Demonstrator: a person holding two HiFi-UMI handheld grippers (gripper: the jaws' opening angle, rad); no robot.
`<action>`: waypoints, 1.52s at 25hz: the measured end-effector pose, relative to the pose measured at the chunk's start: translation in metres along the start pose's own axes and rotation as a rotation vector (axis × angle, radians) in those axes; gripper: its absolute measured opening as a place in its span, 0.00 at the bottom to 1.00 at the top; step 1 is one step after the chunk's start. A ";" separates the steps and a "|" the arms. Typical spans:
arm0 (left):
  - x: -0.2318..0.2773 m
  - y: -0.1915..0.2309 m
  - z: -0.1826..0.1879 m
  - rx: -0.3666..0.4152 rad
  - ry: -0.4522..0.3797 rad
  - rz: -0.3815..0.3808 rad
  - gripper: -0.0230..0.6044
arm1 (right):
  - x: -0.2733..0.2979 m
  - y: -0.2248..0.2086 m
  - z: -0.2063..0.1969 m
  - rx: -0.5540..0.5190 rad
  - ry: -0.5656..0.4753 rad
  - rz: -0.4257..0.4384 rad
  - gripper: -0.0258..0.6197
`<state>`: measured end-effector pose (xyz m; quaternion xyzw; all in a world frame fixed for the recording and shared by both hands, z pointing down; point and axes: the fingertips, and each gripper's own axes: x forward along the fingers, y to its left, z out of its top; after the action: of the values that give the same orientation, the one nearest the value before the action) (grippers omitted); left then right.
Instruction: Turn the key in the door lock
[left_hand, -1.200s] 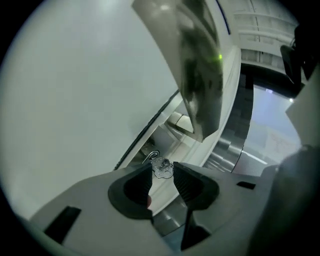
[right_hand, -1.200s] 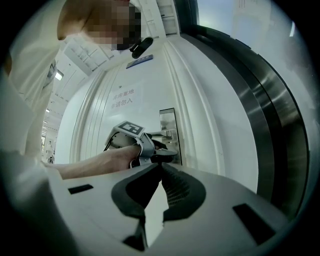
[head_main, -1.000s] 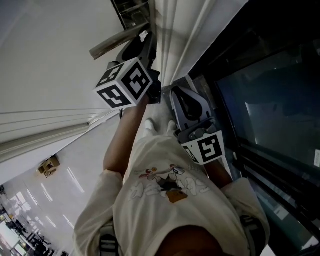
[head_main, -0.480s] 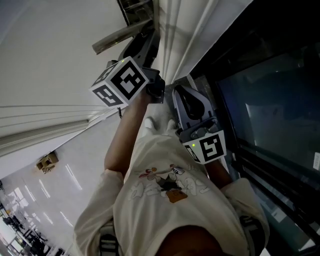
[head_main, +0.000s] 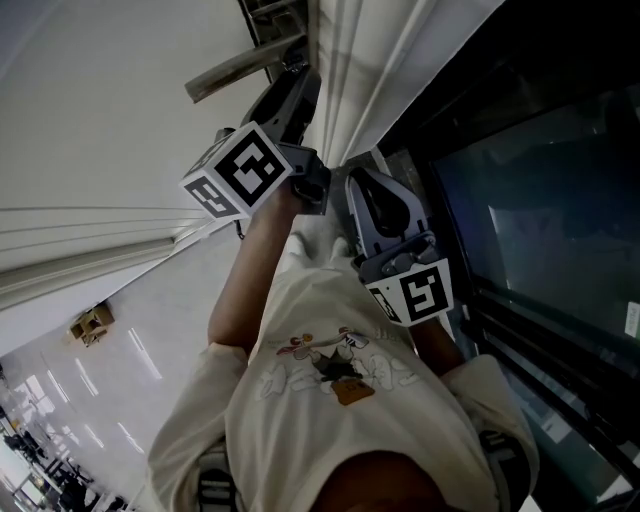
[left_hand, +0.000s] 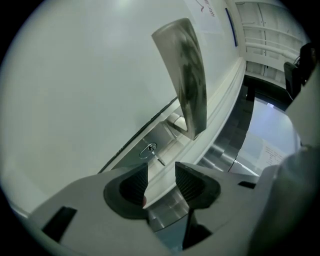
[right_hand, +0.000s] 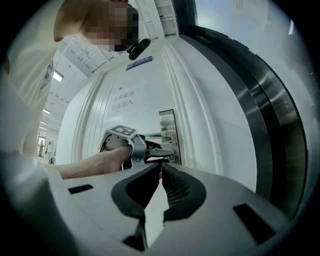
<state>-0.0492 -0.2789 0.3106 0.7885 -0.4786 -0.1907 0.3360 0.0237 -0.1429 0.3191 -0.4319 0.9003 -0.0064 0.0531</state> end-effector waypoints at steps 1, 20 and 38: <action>-0.002 0.002 -0.005 0.002 0.011 0.000 0.30 | 0.001 -0.001 0.000 -0.002 0.001 -0.001 0.06; -0.087 -0.002 -0.069 0.414 0.108 0.104 0.05 | 0.016 -0.014 0.004 -0.021 0.010 -0.038 0.06; -0.129 0.015 -0.079 0.514 0.092 0.192 0.05 | 0.028 0.023 -0.029 0.030 0.126 0.025 0.05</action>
<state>-0.0702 -0.1419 0.3744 0.8067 -0.5681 0.0054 0.1629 -0.0142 -0.1510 0.3441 -0.4185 0.9070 -0.0467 0.0027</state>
